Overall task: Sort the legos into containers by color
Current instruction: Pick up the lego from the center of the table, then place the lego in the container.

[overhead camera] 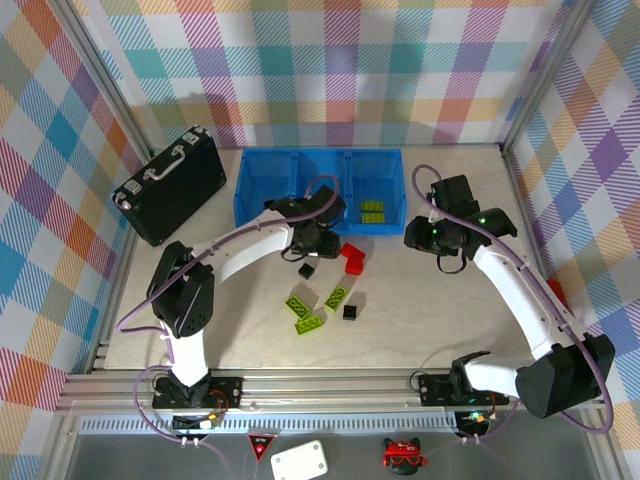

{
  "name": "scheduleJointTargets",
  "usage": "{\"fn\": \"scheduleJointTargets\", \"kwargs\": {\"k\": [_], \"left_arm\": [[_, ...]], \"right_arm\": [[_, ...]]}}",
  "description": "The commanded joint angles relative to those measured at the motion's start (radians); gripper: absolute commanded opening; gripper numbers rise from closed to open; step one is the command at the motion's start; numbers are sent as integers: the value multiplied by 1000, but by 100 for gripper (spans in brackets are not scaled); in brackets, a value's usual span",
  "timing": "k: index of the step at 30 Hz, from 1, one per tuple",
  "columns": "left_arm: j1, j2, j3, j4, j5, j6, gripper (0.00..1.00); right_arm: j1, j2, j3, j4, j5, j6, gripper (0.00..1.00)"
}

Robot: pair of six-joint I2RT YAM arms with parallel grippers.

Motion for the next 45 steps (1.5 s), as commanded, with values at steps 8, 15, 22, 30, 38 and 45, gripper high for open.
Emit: {"fn": "scheduleJointTargets", "kwargs": {"k": [8,15,22,30,38,45], "left_arm": [[102,203,297,-18,-58,84,59],[150,339,444,26,-103,149,59],[160,457,582,-4,-82,180,59],[160,464,535,12,-65,152,63],[160,396,483,31,-54,136,71],[157,328,473,16,-39,132,73]], "right_arm": [[-2,-49,9,-56,29,0,38],[-2,-66,15,-78,31,0,38],[-2,-86,20,-99,42,1,39],[-2,-88,24,-99,43,0,39],[-2,-80,27,-89,32,-1,39],[-2,-77,13,-72,9,8,39]]}}
